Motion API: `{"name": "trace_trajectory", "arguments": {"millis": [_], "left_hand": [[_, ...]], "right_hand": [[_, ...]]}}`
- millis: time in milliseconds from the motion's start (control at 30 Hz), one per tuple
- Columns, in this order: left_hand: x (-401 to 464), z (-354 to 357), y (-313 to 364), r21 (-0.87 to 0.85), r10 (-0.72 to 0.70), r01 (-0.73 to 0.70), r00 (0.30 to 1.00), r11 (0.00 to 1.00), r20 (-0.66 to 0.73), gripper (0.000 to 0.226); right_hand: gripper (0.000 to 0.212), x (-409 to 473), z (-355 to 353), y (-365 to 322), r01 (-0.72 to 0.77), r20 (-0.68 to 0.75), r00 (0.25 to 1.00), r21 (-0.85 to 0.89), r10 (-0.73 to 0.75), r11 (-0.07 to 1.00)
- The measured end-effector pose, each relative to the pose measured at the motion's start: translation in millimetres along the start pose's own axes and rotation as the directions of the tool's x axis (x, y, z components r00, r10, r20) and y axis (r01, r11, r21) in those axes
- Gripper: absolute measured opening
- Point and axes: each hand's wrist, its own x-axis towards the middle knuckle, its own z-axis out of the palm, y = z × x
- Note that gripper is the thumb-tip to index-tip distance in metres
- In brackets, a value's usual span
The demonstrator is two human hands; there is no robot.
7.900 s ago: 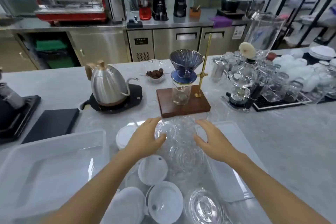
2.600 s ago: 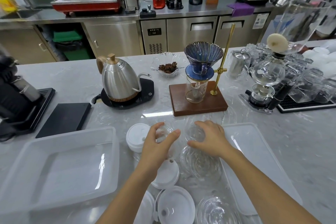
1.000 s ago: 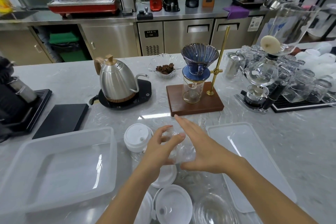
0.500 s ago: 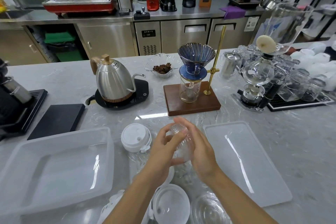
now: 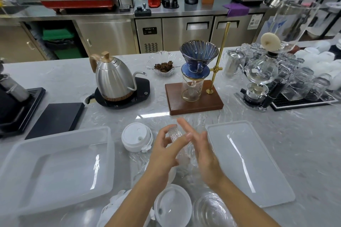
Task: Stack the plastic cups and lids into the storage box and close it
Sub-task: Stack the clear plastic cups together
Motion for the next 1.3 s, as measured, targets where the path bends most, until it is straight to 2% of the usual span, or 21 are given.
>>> {"name": "trace_trajectory", "arguments": {"millis": [67, 133, 167, 267, 333, 400, 500, 633, 733, 933, 1033, 1100, 1200, 1300], "left_hand": [[-1.6, -6.6, 0.8, -0.004, 0.003, -0.003, 1.000, 1.000, -0.012, 0.068], [-2.8, -12.7, -0.3, -0.024, -0.009, 0.008, 1.000, 1.000, -0.025, 0.069], [-3.9, -14.7, -1.5, -0.031, -0.014, 0.013, 0.999, 0.999, -0.032, 0.069], [-8.4, -17.0, -5.8, -0.037, -0.014, 0.013, 0.999, 0.999, -0.036, 0.067], [-11.4, -15.9, -9.4, -0.030, -0.016, 0.015, 0.999, 0.999, -0.043, 0.065], [-13.6, -15.3, -12.2, -0.026, -0.027, 0.025, 0.998, 0.999, -0.061, 0.064], [-15.0, -16.7, -16.4, -0.032, -0.044, 0.042, 0.996, 0.999, -0.083, 0.062], [-16.4, -18.9, -19.4, -0.036, -0.063, 0.060, 0.994, 0.998, -0.089, 0.066], [-17.1, -19.3, -20.3, -0.049, -0.067, 0.062, 0.994, 0.997, -0.091, 0.064], [-17.8, -20.9, -18.1, -0.049, -0.054, 0.049, 0.995, 0.998, -0.090, 0.065], [-17.6, -21.8, -17.4, -0.051, -0.045, 0.041, 0.995, 0.998, -0.086, 0.064], [-17.5, -21.8, -17.8, -0.050, -0.035, 0.031, 0.996, 0.998, -0.085, 0.064], [-17.6, -21.4, -18.1, -0.041, -0.026, 0.022, 0.996, 0.999, -0.088, 0.063], [-17.6, -23.4, -17.7, -0.035, -0.017, 0.014, 0.996, 0.999, -0.091, 0.065]], "right_hand": [[0.051, 3.9, -17.4, 1.4, 0.019, -0.161, 0.986, -0.085, -0.032, 0.996], [0.026, 7.7, -37.7, 6.7, -0.039, -0.294, 0.955, -0.270, -0.043, 0.962], [0.027, 7.8, -46.5, 9.9, -0.102, -0.303, 0.953, -0.383, -0.020, 0.918], [0.058, 5.4, -63.1, 22.4, -0.247, -0.207, 0.967, -0.629, 0.148, 0.737], [0.090, 2.3, -66.7, 33.9, -0.226, -0.090, 0.966, -0.743, 0.241, 0.630], [0.111, -0.2, -66.9, 44.5, -0.160, -0.003, 0.962, -0.816, 0.272, 0.555], [0.115, -1.1, -68.7, 54.0, -0.128, -0.009, 0.976, -0.829, 0.217, 0.544], [0.102, 1.5, -69.2, 55.5, -0.133, -0.087, 0.990, -0.830, 0.110, 0.542], [0.094, 4.1, -69.1, 55.7, -0.147, -0.122, 0.989, -0.828, 0.083, 0.541], [0.047, 10.3, -67.5, 57.7, -0.168, -0.186, 0.982, -0.764, 0.037, 0.623], [0.043, 15.1, -65.9, 56.1, -0.143, -0.154, 0.987, -0.724, 0.043, 0.675], [0.045, 20.5, -62.8, 54.6, -0.130, -0.104, 0.992, -0.752, 0.077, 0.646], [0.048, 29.8, -60.3, 52.6, -0.121, -0.056, 0.989, -0.840, 0.137, 0.530], [0.048, 34.6, -58.8, 48.7, -0.118, -0.059, 0.990, -0.853, 0.129, 0.509]]}}
